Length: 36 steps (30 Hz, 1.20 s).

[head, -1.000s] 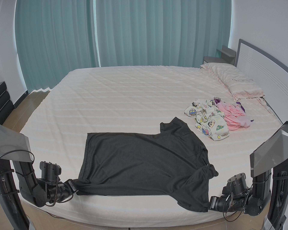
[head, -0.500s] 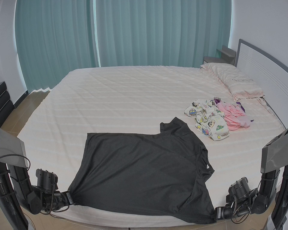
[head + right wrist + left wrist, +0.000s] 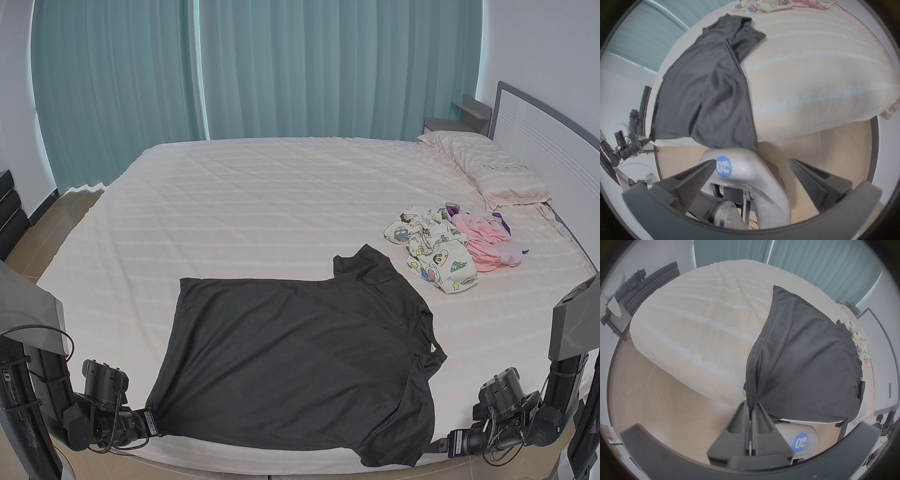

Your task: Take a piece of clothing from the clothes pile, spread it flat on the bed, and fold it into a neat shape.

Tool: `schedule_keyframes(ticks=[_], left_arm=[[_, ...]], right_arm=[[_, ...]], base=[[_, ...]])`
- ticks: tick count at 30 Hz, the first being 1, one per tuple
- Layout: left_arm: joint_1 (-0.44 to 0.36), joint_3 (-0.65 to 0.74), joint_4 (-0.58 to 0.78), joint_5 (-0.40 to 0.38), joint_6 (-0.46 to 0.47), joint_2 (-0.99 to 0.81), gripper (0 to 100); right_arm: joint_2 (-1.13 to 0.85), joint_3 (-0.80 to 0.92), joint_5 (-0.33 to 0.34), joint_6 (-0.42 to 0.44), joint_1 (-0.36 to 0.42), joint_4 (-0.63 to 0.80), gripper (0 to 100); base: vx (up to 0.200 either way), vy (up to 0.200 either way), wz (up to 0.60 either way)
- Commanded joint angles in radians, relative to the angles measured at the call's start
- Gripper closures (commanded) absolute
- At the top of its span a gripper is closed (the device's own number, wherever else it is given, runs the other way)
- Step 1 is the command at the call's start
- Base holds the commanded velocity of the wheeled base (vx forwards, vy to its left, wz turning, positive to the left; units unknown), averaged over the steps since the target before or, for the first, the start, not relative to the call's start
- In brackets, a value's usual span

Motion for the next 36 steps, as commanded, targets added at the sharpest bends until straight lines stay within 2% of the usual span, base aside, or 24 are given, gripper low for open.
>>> schedule_keyframes(ticks=[1, 2, 3, 5, 9, 16, 20, 25, 26, 36], left_arm=[[0.000, 0.015, -0.002, 0.000, 0.000, 0.016, 100], [0.000, 0.013, -0.002, 0.000, 0.000, 0.016, 100], [0.000, 0.013, -0.002, 0.000, 0.000, 0.016, 100], [0.000, 0.013, -0.003, 0.000, -0.002, 0.016, 100], [0.002, 0.013, -0.005, 0.000, -0.002, 0.016, 100], [0.003, 0.012, -0.005, -0.002, -0.003, 0.016, 100], [0.005, 0.008, -0.005, -0.003, -0.003, 0.017, 100], [0.005, 0.010, -0.006, -0.005, -0.003, 0.017, 100], [0.005, 0.010, -0.006, -0.005, -0.003, 0.017, 100], [0.005, 0.013, -0.010, -0.003, -0.002, 0.016, 100]], right_arm=[[-0.065, 0.017, 0.021, 0.004, -0.046, -0.089, 0], [-0.065, 0.017, 0.021, 0.004, -0.046, -0.089, 0], [-0.059, 0.016, 0.034, 0.003, -0.074, -0.174, 0], [-0.036, 0.010, 0.048, 0.003, -0.086, -0.247, 0], [0.112, -0.015, 0.068, -0.016, -0.086, -0.398, 0], [0.322, -0.086, 0.076, -0.105, -0.091, -0.586, 0], [0.334, -0.124, 0.119, -0.103, -0.101, -0.622, 0], [0.331, -0.161, 0.129, -0.105, -0.118, -0.613, 0], [0.331, -0.161, 0.129, -0.106, -0.118, -0.612, 100], [0.311, -0.096, 0.129, -0.108, -0.154, -0.625, 100]], base=[[0.000, 0.000, 0.00], [0.000, 0.000, 0.00], [0.000, 0.000, 0.00], [0.000, 0.000, 0.00], [0.000, 0.000, 0.00], [0.000, 0.000, 0.00], [0.000, 0.000, 0.00], [0.000, 0.000, 0.00], [0.000, 0.000, 0.00], [0.000, 0.000, 0.00]])
